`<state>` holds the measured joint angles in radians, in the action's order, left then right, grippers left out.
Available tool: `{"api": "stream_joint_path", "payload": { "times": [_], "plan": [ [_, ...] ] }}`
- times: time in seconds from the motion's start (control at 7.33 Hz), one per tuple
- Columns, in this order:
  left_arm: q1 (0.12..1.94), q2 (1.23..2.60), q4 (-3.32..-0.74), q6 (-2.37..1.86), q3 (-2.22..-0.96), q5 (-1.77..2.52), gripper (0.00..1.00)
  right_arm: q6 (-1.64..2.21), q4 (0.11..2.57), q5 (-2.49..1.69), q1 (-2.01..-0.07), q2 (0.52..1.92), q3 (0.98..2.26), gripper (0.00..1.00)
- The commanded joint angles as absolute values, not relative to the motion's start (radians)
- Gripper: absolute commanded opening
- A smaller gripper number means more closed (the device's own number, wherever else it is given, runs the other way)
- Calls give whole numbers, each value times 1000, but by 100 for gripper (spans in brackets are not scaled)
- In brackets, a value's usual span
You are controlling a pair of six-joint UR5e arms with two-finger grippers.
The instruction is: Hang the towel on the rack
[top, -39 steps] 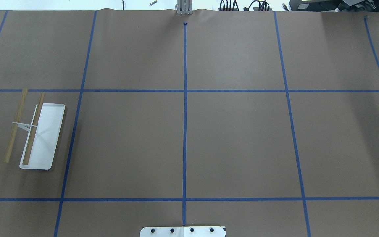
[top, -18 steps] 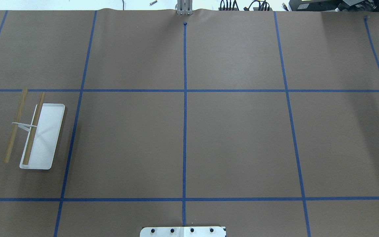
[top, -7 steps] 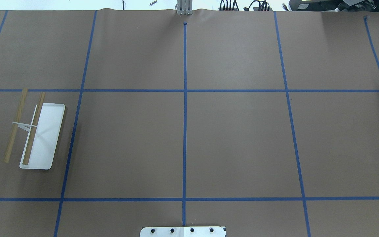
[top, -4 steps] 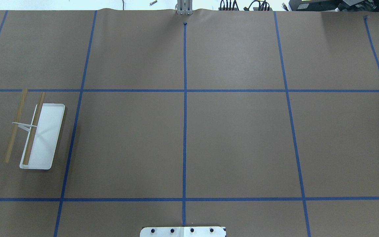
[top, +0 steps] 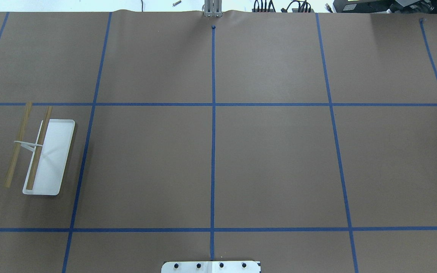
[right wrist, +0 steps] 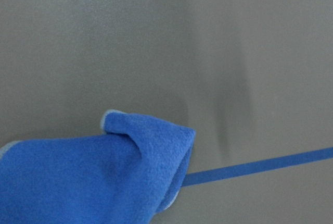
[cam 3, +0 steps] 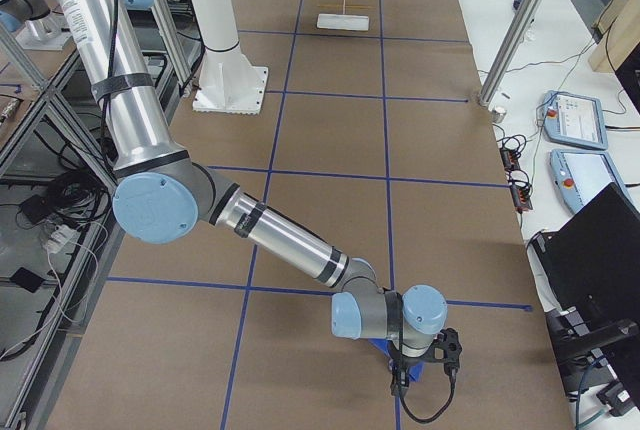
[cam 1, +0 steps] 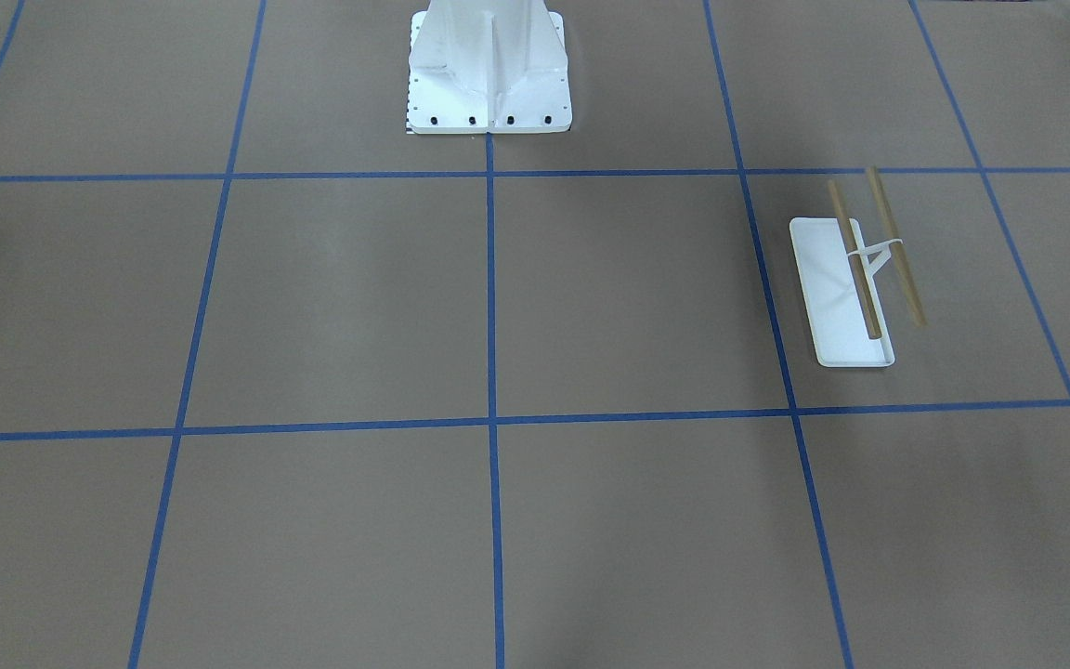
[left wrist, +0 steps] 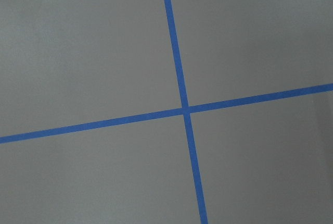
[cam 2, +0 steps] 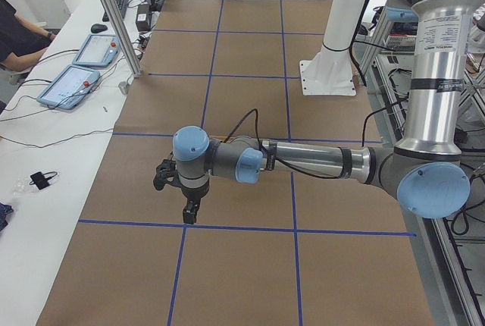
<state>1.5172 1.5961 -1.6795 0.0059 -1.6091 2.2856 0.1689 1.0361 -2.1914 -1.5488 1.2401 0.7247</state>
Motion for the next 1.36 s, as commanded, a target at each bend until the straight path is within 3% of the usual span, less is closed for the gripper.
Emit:
{"api": "stream_joint_path", "payload": {
  "times": [0.0, 0.68, 1.09, 1.23],
  "plan": [
    [1516, 1598, -1680, 6, -1602, 2286, 98, 199, 1034, -2192, -1517, 1224, 723, 100],
    [1516, 1629, -1750, 5, -1516, 2284, 98, 245, 1031, -2187, -1505, 1210, 718, 100],
    [1516, 1632, -1752, 5, -1519, 2284, 98, 245, 954, -2174, -1500, 1200, 618, 99],
    [1516, 1632, -1752, 5, -1519, 2284, 98, 247, 954, -2175, -1500, 1195, 617, 83]
  ]
}}
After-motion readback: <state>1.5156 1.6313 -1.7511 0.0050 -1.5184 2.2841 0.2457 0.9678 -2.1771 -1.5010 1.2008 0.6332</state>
